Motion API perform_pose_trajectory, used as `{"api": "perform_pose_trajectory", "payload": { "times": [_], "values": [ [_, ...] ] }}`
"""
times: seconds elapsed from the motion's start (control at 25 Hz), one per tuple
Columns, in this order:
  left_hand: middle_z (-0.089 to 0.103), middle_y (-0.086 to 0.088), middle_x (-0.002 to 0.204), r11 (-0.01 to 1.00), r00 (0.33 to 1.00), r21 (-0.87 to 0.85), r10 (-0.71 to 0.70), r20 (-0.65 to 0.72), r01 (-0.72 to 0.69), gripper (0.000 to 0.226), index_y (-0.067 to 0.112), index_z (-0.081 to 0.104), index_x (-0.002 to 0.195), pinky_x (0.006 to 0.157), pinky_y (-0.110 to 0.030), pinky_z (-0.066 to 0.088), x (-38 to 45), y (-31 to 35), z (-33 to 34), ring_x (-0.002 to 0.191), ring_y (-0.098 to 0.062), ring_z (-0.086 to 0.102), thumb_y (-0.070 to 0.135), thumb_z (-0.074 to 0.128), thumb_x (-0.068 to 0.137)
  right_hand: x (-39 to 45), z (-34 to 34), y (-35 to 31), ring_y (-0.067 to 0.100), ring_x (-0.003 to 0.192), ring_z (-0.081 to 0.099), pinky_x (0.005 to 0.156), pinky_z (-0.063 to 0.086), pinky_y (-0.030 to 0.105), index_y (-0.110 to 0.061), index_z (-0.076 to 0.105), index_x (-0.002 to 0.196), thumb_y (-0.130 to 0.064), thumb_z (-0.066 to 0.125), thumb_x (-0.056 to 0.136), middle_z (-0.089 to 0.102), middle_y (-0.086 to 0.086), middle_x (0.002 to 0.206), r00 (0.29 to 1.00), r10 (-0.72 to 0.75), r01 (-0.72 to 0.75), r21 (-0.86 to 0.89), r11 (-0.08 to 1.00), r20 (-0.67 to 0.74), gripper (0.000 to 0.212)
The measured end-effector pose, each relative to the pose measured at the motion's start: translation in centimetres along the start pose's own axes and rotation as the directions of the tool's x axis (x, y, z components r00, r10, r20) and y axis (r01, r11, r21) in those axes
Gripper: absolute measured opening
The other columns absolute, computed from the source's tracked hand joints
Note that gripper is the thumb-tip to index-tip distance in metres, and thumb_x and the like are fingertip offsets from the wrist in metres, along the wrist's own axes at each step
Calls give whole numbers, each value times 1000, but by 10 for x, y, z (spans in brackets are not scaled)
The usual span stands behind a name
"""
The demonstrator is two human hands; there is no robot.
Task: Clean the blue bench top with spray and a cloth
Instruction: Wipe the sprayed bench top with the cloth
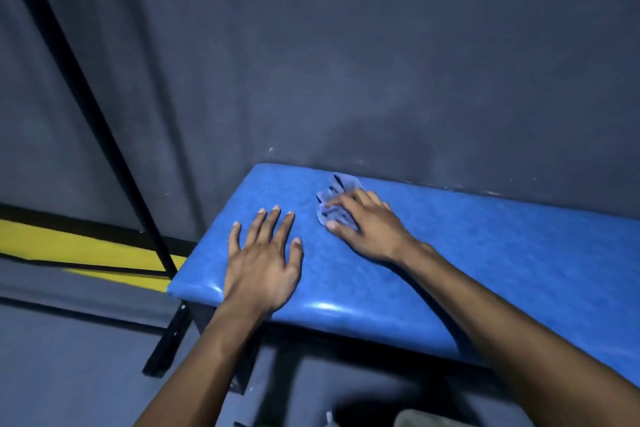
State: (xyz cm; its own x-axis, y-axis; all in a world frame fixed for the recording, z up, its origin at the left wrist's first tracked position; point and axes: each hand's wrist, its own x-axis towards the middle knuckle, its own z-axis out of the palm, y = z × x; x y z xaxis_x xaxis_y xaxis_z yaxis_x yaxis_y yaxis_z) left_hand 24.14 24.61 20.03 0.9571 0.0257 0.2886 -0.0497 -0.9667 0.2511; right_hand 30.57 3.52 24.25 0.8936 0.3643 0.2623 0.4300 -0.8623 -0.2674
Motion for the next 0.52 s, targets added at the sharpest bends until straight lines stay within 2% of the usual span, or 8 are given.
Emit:
{"api": "perform_pose_trajectory", "payload": {
  "times": [0.08, 0.16, 0.28, 0.4, 0.44, 0.52],
  "values": [
    [19, 12, 167, 1000, 1000, 5, -5, -17, 5, 64, 36, 23, 157, 124, -48, -1, -1, 0, 1, 155, -7, 6, 55, 13, 96, -70, -23, 9, 11, 130, 45, 103, 40, 36, -46, 50, 131, -58, 50, 97, 48, -18, 137, 990, -135, 133, 51, 990, 30, 36],
    [19, 12, 167, 1000, 1000, 5, -9, -23, 9, 64, 36, 24, 157, 124, -48, -1, -1, 1, 2, 155, -7, 6, 55, 14, 97, -120, -42, 31, 8, 137, 42, 110, 37, 32, -43, 49, 136, -52, 49, 100, 46, -16, 143, 979, -198, 195, 65, 979, 47, 37],
    [17, 13, 167, 1000, 1000, 15, -16, -17, 17, 63, 37, 22, 157, 124, -47, -3, -2, 2, 2, 155, -7, 4, 55, 13, 97, -118, -48, 64, 8, 149, 27, 121, 27, 35, -39, 45, 144, -48, 43, 104, 36, -10, 158, 999, -50, 50, 35, 998, -13, 42],
    [17, 13, 167, 1000, 1000, 21, -13, -17, 14, 63, 37, 21, 157, 124, -47, -3, -2, 3, 2, 155, -7, 4, 55, 13, 97, -32, -23, 59, 6, 156, 2, 127, 8, 33, -37, 32, 154, -59, 40, 100, 12, -6, 169, 994, 106, -105, 103, 989, -1, 59],
    [17, 13, 167, 1000, 1000, 18, -13, -19, 13, 63, 38, 21, 157, 124, -47, -3, -2, 2, 1, 155, -6, 4, 55, 12, 97, 4, -10, 47, 8, 156, 2, 126, 8, 31, -37, 31, 155, -64, 40, 98, 11, -5, 169, 987, 159, -157, 145, 977, -2, 63],
    [16, 14, 167, 1000, 1000, 13, -12, -7, 12, 64, 38, 21, 157, 124, -47, -2, -2, 2, -1, 155, -6, 4, 56, 10, 96, 60, 13, 23, 17, 156, 14, 124, 17, 34, -33, 39, 152, -64, 39, 98, 21, 2, 168, 963, 264, -250, 172, 953, -62, 62]
  ]
}}
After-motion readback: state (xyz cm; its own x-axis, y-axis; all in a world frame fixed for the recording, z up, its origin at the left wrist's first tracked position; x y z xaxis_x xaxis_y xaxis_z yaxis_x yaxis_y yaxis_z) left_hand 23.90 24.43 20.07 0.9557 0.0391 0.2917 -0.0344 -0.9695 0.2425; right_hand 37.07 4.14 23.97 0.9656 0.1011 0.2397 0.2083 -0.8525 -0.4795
